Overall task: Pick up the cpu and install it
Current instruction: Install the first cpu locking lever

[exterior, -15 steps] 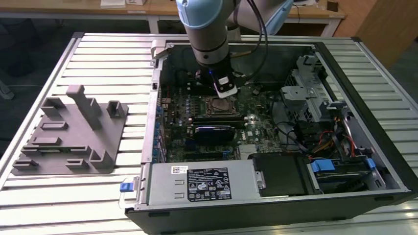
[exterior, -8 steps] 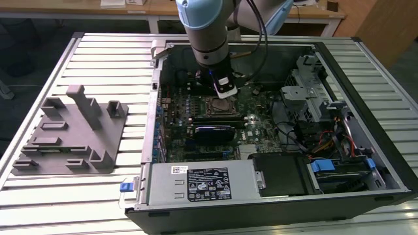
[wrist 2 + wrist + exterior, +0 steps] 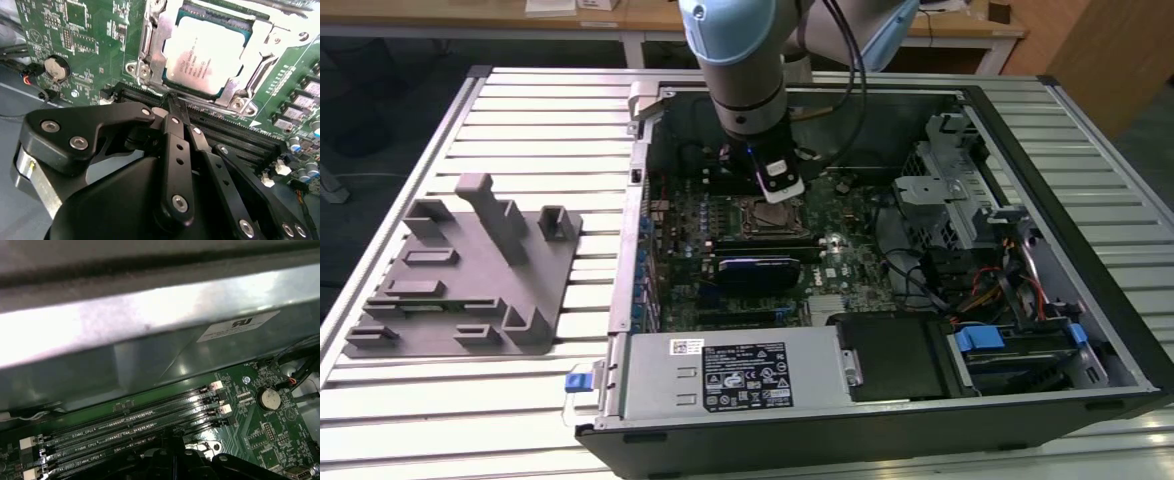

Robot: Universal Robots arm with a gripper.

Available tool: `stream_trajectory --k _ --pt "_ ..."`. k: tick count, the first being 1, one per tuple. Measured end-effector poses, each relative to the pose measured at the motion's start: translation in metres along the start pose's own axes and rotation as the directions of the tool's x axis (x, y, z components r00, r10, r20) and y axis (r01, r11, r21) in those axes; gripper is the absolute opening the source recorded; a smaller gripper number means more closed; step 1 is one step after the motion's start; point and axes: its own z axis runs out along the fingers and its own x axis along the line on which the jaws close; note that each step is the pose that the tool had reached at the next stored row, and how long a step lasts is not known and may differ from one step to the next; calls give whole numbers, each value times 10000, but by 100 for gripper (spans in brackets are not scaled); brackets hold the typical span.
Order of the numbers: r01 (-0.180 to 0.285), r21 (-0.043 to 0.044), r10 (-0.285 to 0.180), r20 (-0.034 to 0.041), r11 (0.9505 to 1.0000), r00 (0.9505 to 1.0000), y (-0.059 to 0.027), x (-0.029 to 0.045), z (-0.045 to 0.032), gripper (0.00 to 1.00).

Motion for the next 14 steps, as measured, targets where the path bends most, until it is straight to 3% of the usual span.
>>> stream_trajectory --k 2,5,9,14 --pt "-47 -169 46 -53 9998 10000 -2 0 1 11" --pt "-48 -174 47 -52 9998 10000 -1 -1 1 11" --pt "-25 -82 25 -28 10000 10000 10 -8 -35 11" --pt "-7 58 7 15 10000 10000 45 -27 -140 11"
